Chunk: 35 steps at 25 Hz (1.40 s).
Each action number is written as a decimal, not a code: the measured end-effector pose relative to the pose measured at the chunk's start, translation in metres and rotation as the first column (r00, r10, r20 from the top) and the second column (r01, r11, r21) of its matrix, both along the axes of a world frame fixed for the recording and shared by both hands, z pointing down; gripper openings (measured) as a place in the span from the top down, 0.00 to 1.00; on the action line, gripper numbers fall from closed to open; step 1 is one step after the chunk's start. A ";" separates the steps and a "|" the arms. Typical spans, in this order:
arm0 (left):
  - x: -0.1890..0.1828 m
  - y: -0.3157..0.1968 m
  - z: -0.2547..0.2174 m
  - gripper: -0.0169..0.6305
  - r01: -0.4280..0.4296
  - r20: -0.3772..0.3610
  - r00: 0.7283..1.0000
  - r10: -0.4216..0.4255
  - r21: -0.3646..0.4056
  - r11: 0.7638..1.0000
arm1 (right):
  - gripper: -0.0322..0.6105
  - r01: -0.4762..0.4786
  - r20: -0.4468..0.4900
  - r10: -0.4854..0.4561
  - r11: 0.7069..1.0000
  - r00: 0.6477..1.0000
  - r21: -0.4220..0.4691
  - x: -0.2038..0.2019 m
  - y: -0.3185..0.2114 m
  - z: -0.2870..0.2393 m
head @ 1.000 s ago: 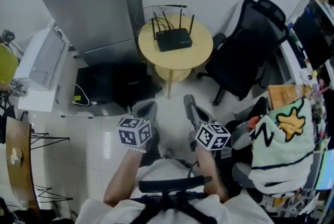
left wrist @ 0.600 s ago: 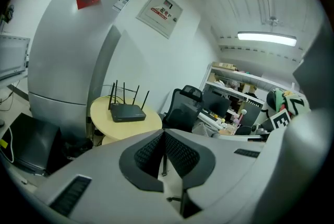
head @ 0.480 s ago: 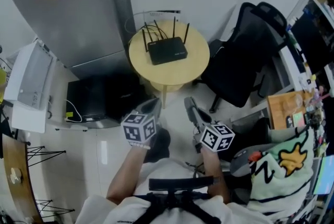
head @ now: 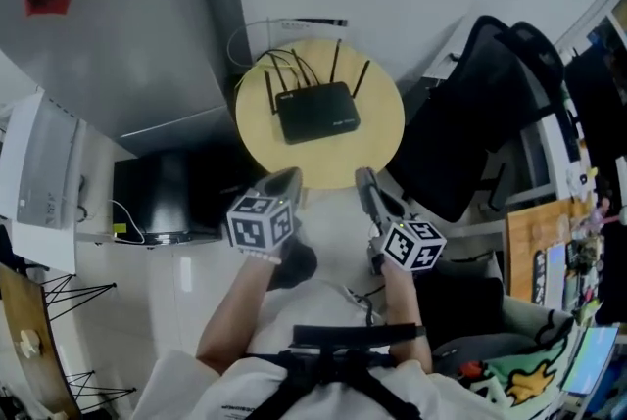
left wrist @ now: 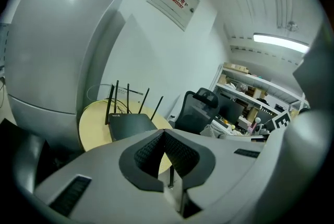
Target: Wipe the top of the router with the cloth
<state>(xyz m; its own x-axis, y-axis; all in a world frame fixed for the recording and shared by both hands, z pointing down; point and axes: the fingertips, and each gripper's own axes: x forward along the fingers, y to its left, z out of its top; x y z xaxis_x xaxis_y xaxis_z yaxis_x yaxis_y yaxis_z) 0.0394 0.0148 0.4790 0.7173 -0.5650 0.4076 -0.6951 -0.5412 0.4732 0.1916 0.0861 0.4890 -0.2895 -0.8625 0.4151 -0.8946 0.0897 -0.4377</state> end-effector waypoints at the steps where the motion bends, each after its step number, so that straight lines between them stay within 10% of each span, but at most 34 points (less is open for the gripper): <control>1: -0.001 -0.013 0.004 0.99 0.009 0.004 1.000 -0.009 -0.004 1.000 | 0.89 0.008 -0.012 -0.008 1.000 1.000 -0.013 0.000 -0.015 0.006; 22: -0.017 -0.175 0.071 0.99 0.081 0.021 0.997 -0.080 -0.056 0.995 | 0.89 0.216 -0.192 -0.254 0.956 0.948 -0.198 -0.068 -0.287 0.118; 35: -0.023 -0.197 0.107 0.99 0.111 0.048 0.993 -0.106 -0.111 0.988 | 0.89 0.278 -0.293 -0.403 0.880 0.867 -0.386 -0.113 -0.351 0.190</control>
<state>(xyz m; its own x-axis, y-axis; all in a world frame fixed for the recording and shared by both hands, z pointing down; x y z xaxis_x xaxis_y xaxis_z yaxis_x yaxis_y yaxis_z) 0.0168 -0.1826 0.5858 0.6352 -0.5873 0.5017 -0.7674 -0.4061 0.4962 0.0782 -0.2645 0.6794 -0.3195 -0.5372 0.7806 -0.9317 0.3284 -0.1554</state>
